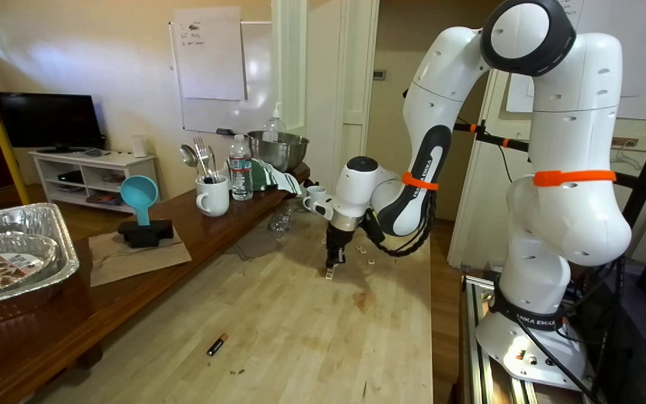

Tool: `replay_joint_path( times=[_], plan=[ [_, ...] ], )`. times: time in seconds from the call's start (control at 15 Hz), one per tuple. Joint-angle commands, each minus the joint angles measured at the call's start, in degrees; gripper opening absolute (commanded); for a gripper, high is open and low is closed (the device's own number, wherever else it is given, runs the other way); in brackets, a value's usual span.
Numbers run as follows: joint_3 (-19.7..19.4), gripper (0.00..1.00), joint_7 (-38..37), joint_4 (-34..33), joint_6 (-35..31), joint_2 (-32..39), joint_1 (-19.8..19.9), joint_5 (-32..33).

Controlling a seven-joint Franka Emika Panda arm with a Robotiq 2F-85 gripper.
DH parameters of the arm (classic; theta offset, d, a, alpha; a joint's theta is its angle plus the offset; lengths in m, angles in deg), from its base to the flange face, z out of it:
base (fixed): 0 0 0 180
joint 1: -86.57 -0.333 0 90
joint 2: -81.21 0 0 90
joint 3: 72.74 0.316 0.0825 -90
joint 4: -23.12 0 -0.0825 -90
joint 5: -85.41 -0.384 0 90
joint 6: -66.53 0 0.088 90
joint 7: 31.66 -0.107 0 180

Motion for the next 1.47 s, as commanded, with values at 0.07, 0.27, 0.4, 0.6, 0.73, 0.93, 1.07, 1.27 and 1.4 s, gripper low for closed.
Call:
replay_joint_path(
  times=[0.07,0.27,0.4,0.6,0.73,0.93,1.07,1.27,1.4],
  plan=[
    [-0.16,0.00,-2.96,1.87,-0.29,1.77,-0.96,0.28],
    [-0.41,0.00,-3.40,1.76,-0.43,0.79,-0.68,0.34],
    [-0.53,0.00,-3.73,1.87,-0.66,0.05,-0.50,0.36],
    [-0.62,0.00,-4.18,2.01,-0.90,-0.70,-0.34,0.43],
    [-0.66,0.00,-4.59,2.16,-0.92,-1.10,-0.25,0.45],
    [-0.85,0.00,-5.09,2.38,-1.21,-1.67,-0.17,0.57],
    [-1.15,0.00,-5.72,2.54,-1.71,-1.97,-0.17,0.86],
    [-1.52,0.00,-6.19,2.92,-2.77,-2.41,0.04,0.83],
    [-1.95,0.00,-6.74,3.18,-3.68,-2.67,0.03,0.94]
  ],
)
